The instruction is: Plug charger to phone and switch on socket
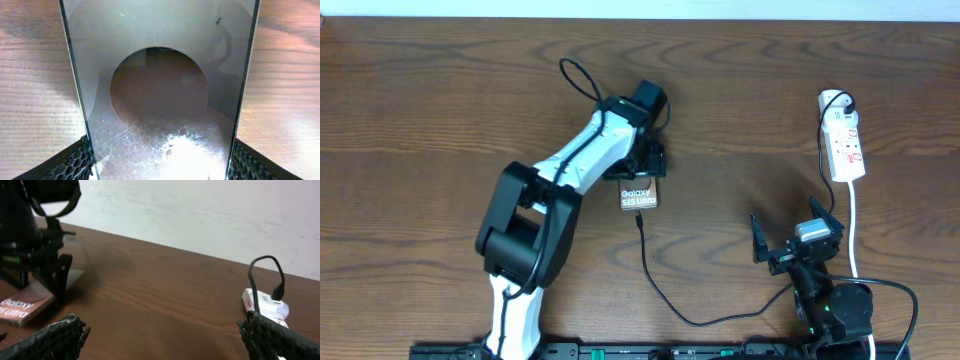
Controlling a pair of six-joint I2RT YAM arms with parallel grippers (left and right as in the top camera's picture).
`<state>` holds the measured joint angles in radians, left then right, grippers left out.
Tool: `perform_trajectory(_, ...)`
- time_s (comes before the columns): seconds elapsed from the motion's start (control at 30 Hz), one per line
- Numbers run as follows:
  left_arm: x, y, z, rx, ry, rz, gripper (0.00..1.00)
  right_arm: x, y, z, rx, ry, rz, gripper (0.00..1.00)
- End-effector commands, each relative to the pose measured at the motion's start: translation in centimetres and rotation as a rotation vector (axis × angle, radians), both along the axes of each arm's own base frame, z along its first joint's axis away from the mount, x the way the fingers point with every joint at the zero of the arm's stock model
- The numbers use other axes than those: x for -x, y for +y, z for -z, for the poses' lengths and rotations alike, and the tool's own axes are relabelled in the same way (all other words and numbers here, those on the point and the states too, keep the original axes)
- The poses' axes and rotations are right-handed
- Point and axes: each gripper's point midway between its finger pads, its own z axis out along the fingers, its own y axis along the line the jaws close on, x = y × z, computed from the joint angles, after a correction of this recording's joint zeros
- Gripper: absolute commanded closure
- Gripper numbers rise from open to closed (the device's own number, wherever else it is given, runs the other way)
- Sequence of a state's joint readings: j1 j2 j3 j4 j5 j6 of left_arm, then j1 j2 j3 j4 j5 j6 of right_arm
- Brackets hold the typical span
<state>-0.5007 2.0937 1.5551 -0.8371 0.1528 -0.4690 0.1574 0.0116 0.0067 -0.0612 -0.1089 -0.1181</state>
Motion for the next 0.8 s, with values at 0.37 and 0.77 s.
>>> perform_trajectory(0.37,1.0,-3.6,-3.9,0.244,0.006,0.141,0.23,2.3,4.2,-6.2,-0.247,-0.113,-0.28,0.01)
perform_trajectory(0.77,0.5,-4.7,-4.4,0.304,-0.015,0.16,0.23,0.4,4.5,-12.8,-0.277,0.406,-0.203,0.01)
